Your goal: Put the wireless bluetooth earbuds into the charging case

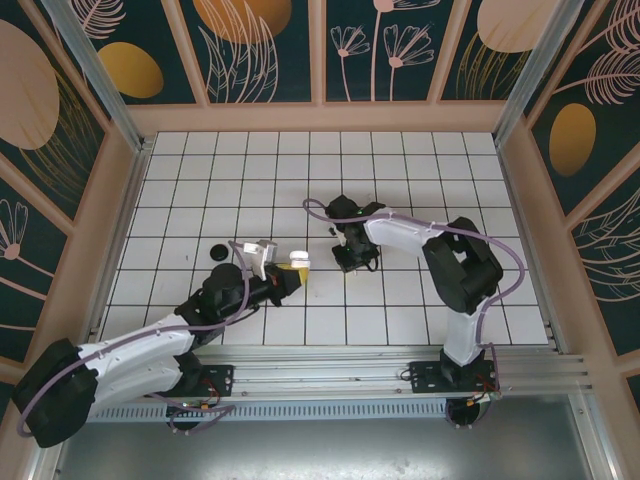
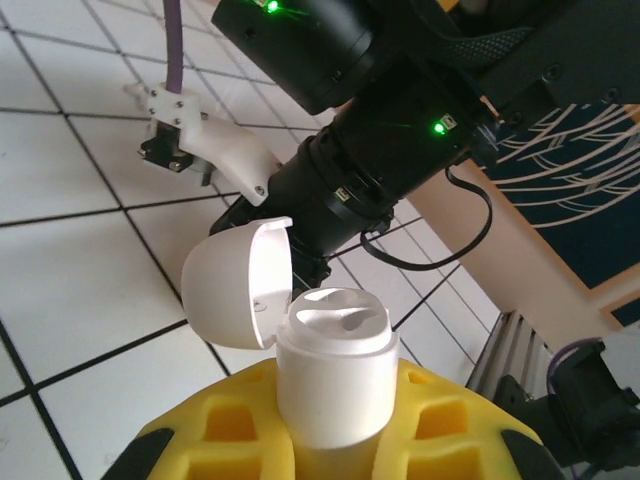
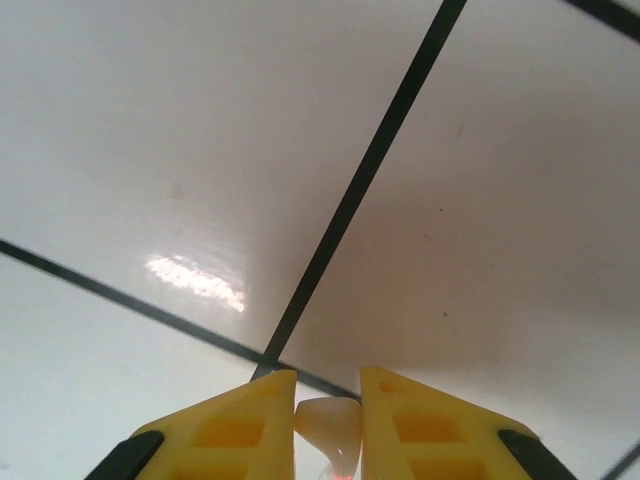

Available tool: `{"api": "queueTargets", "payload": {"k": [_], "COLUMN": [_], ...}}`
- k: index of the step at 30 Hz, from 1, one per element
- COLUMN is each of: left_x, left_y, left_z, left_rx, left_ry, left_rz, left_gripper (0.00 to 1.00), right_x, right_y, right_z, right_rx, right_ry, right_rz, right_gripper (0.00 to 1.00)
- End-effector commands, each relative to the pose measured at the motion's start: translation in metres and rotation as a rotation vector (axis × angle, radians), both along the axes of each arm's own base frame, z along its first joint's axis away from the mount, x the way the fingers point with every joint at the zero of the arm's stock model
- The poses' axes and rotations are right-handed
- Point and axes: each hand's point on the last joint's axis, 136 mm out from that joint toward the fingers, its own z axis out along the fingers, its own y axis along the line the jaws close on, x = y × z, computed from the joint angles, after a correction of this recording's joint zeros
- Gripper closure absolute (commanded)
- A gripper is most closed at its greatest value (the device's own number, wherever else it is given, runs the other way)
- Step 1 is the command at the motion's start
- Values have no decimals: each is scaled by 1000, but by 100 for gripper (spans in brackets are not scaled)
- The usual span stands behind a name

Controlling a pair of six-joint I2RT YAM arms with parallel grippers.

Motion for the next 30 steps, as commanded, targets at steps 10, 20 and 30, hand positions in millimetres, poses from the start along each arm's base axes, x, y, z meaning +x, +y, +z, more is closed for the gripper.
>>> {"api": "queueTargets", "payload": {"k": [10,20,30], "left_x": [-28,-26,-25], "left_y": [6,11,-17], "left_z": [55,73,97], "left_rx": [-76,-54,-66], "left_ry": [-360,-471,-539], "left_rz": [-104,-77,-184], "left_gripper": [100,100,100], "right_x": [7,-20,-74], "right_y": [3,5,45], "right_z": [113,223,308], "right_rx": [236,537,878], "right_ry": [-288,-503,-624], "right_rz": [-67,-129,71], "right_gripper": [83,82,84]}}
